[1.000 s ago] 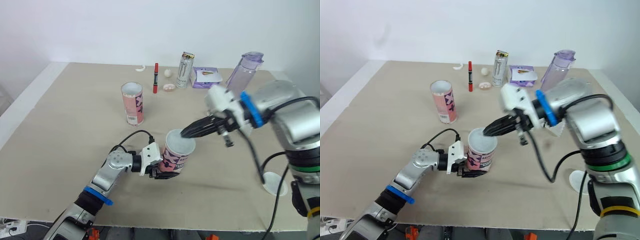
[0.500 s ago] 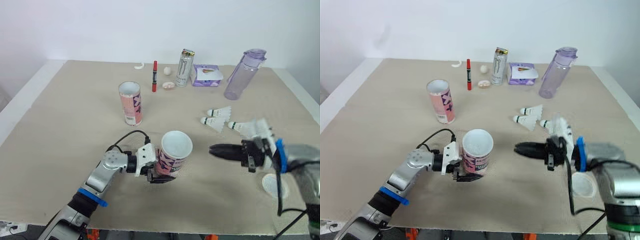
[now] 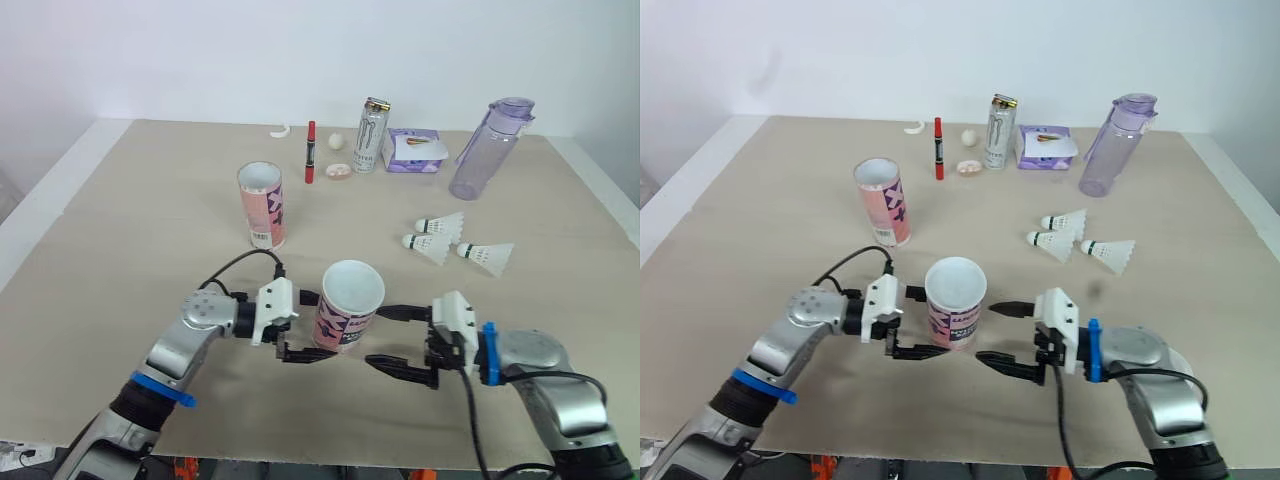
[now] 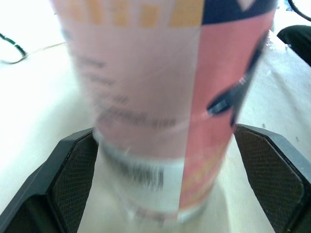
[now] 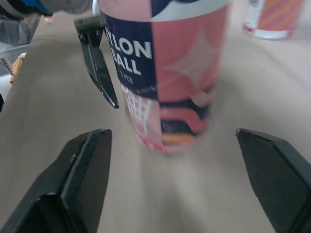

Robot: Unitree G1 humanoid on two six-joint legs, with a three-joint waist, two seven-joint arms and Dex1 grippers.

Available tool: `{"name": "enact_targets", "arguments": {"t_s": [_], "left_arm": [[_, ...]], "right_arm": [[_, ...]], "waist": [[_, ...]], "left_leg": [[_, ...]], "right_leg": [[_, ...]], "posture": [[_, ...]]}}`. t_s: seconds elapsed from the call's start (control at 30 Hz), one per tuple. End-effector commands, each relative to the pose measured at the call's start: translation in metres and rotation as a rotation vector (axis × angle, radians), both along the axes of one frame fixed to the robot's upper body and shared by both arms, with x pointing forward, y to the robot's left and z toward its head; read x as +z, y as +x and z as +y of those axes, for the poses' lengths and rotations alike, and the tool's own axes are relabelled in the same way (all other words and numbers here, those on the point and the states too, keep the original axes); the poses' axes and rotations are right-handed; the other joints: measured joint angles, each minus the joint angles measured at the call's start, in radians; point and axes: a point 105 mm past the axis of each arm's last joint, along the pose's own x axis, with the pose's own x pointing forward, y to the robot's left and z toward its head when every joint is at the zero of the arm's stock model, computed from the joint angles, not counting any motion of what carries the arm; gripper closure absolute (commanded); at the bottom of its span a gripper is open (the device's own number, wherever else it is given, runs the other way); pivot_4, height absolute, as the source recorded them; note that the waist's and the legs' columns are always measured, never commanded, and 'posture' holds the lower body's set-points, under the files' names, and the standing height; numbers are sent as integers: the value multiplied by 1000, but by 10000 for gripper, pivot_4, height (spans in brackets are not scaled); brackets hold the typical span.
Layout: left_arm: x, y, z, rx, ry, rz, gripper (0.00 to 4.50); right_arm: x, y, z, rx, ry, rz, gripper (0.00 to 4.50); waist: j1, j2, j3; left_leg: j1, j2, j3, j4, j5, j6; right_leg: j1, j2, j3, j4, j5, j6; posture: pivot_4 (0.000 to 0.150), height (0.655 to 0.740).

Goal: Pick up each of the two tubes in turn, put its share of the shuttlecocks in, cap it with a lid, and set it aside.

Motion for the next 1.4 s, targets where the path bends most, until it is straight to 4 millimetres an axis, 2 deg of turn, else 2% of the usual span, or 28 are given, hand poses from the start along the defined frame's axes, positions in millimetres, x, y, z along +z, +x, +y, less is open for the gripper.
{"name": "enact_targets", "arguments": {"t_s": [0.03, 0.33, 0.87, 1.2, 1.33, 1.4], "left_arm": [[10, -4, 9, 3, -15, -26, 0], [17, -16, 28, 57, -63, 12, 0], [5, -26, 36, 95, -41, 44, 0], [4, -26, 43, 120, -24, 24, 0], [9, -23, 41, 129, -52, 3, 0], [11, -22, 40, 134, -69, 1, 0]], "right_arm": [[6, 4, 9, 0, 3, -59, 523], [-2, 4, 30, 1, 73, -37, 523], [-17, 14, 64, 76, 110, -35, 523], [-19, 19, 69, 108, 118, -29, 523], [-18, 19, 65, 98, 115, -31, 12504], [-17, 18, 63, 91, 117, -34, 12504]], "waist": [[1, 0, 0], [2, -1, 0], [2, -1, 0], [2, -1, 0], [2, -1, 0], [2, -1, 0]], "left_leg": [[0, 0, 0, 0, 0, 0], [-2, 0, -2, 0, 0, 0], [-1, 2, -3, 1, 0, -1], [-1, 3, -3, 1, 0, -1], [0, 3, -3, 1, 0, -1], [0, 3, -3, 1, 0, -1]], "right_leg": [[0, 0, 0, 0, 0, 0], [1, 0, -2, 0, 0, -2], [1, 2, -3, 1, 0, -3], [1, 3, -3, 2, 0, -3], [1, 3, -3, 2, 1, -4], [1, 3, -3, 3, 1, -4]], "posture": [[1500, 7400], [1500, 7400], [1500, 7400], [1500, 7400], [1500, 7400], [1500, 7400]]}}
